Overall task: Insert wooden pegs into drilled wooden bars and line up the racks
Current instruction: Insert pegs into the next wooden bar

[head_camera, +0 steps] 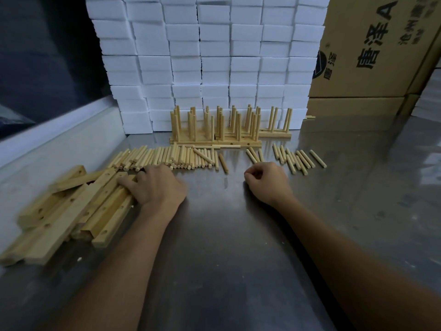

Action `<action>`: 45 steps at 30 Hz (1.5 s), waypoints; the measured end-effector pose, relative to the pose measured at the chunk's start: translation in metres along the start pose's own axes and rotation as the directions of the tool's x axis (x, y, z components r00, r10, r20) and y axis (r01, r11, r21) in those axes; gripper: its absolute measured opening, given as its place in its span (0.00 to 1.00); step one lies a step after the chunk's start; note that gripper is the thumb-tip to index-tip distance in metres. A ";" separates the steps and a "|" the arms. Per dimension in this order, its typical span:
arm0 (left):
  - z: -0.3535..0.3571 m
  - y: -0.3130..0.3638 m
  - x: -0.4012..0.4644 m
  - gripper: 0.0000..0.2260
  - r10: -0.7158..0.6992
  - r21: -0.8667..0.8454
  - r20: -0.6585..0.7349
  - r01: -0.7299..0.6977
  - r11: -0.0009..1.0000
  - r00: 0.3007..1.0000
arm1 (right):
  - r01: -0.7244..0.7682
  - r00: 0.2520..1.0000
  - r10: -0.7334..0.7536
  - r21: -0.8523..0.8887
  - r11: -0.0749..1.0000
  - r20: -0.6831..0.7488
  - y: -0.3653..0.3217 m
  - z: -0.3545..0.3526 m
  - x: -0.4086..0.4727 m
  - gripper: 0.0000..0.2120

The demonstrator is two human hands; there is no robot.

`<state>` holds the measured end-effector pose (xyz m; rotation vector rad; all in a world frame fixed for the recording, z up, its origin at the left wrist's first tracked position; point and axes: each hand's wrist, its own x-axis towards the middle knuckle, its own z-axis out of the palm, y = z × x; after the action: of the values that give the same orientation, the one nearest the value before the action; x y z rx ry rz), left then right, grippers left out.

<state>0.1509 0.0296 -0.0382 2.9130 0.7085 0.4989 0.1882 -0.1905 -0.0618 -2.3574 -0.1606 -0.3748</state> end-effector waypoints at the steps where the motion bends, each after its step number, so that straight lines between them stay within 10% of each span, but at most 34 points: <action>1: 0.000 0.000 -0.001 0.07 0.015 -0.009 -0.004 -0.015 1.000 1.000 | -0.002 1.000 0.002 0.004 1.000 -0.001 0.000 0.000 0.000 0.06; 15: -0.007 0.013 -0.012 0.12 0.297 -0.141 -0.298 -0.350 0.926 0.907 | 0.004 1.000 -0.004 0.026 1.000 -0.004 -0.002 -0.002 -0.004 0.05; 24: -0.020 0.042 -0.032 0.15 0.390 -0.506 -0.627 -0.733 0.454 0.674 | 0.282 0.959 -0.281 0.086 0.956 -0.019 -0.023 0.001 -0.024 0.10; 30: -0.030 0.053 -0.036 0.18 0.151 -0.769 -0.554 -0.573 0.285 0.819 | 0.213 0.953 -0.276 0.370 0.904 0.126 -0.048 0.011 -0.036 0.27; 37: -0.039 0.061 -0.030 0.18 -0.017 -0.984 -0.163 -0.164 -0.069 0.987 | 0.112 0.958 -0.244 0.585 0.803 0.152 -0.060 0.022 -0.042 0.17; 42: -0.036 0.060 -0.024 0.14 0.020 -0.987 0.004 0.007 -0.159 1.000 | 0.031 0.974 -0.175 0.678 0.735 0.145 -0.065 0.018 -0.046 0.07; 45: -0.029 0.053 -0.019 0.08 0.018 -0.998 -0.053 -0.054 0.028 0.998 | -0.030 0.979 -0.134 0.761 0.648 0.153 -0.068 0.015 -0.045 0.01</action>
<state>0.1477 -0.0261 -0.0074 1.4591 0.0651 0.6540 0.1341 -0.1317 -0.0418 -1.5275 -0.3994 -0.0578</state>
